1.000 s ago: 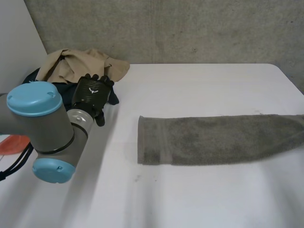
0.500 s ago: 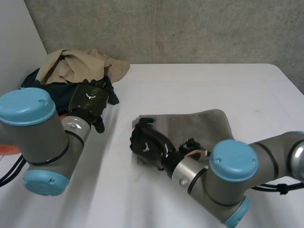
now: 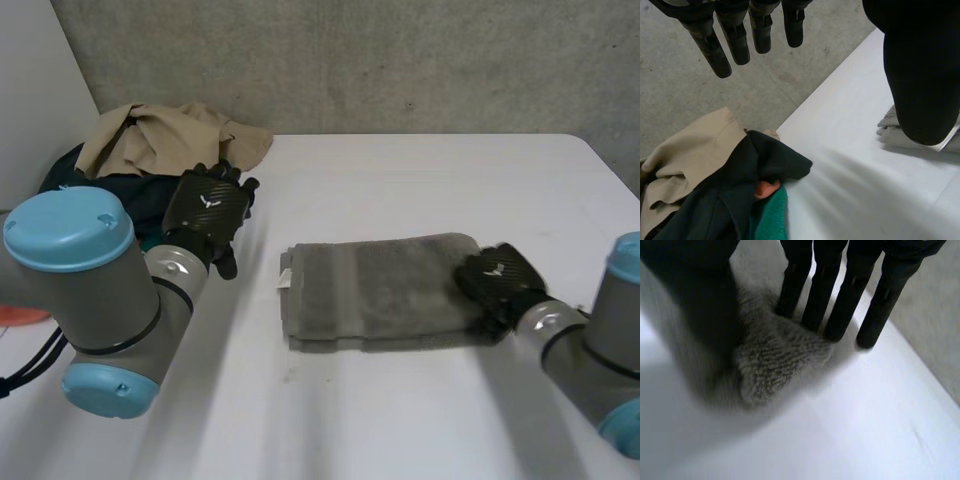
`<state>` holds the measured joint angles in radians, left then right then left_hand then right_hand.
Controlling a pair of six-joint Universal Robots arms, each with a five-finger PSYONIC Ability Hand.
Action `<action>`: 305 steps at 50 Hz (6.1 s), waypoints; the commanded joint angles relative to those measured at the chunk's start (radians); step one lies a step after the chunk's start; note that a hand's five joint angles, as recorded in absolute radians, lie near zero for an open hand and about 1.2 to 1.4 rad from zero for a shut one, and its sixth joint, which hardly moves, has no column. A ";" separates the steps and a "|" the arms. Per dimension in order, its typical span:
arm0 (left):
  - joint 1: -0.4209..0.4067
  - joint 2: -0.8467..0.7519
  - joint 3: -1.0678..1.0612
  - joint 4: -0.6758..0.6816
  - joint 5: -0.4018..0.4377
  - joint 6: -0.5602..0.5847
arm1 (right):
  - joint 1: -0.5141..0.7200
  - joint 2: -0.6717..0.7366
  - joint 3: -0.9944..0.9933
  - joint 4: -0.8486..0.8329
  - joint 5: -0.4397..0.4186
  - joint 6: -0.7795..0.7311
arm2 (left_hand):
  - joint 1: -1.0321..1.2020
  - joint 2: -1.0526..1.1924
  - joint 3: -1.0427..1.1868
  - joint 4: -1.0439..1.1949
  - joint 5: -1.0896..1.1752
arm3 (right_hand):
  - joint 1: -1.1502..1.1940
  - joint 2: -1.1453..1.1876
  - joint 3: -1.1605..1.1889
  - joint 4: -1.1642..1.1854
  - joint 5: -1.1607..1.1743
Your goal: Fold the laundry.
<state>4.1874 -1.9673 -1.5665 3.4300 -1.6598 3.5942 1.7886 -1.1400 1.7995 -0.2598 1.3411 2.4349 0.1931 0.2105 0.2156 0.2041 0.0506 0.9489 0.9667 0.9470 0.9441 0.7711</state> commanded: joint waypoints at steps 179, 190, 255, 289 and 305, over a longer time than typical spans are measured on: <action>-0.182 -0.053 0.427 -0.302 0.479 -0.265 | -0.345 0.508 -0.995 -0.088 0.069 0.047 | 0.003 -0.015 -0.020 -0.008 -0.029 | -0.774 -0.792 -0.772 -0.770 -0.771; -0.112 0.028 0.434 -0.279 0.388 -0.264 | -0.166 0.188 -0.502 -0.240 -0.077 0.104 | 0.003 -0.015 -0.020 -0.008 -0.029 | -0.774 -0.792 -0.772 -0.770 -0.771; -0.038 -0.051 0.603 0.153 0.325 -0.601 | -0.135 -0.219 0.029 0.047 -0.140 0.174 | 1.203 1.186 1.181 1.192 1.171 | -0.774 -0.792 -0.772 -0.770 -0.771; -0.119 0.070 0.281 -0.001 0.353 -0.615 | -0.195 -0.268 0.028 0.088 -0.134 0.296 | 0.258 0.241 0.236 0.247 0.226 | -0.774 -0.792 -0.772 -0.770 -0.771; 0.043 -0.202 0.249 -0.026 0.413 -0.215 | -0.030 -0.370 -0.041 0.358 -0.108 0.360 | 0.205 0.188 0.183 0.194 0.173 | -0.774 -0.792 -0.772 -0.770 -0.771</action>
<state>4.2020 -1.9980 -1.4097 3.4177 -1.2846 3.2657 1.6551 -1.5232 1.7689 0.0735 1.2103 2.7367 0.4278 0.4105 0.4156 0.4015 0.2185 0.2232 0.2120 0.2117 0.2114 0.0487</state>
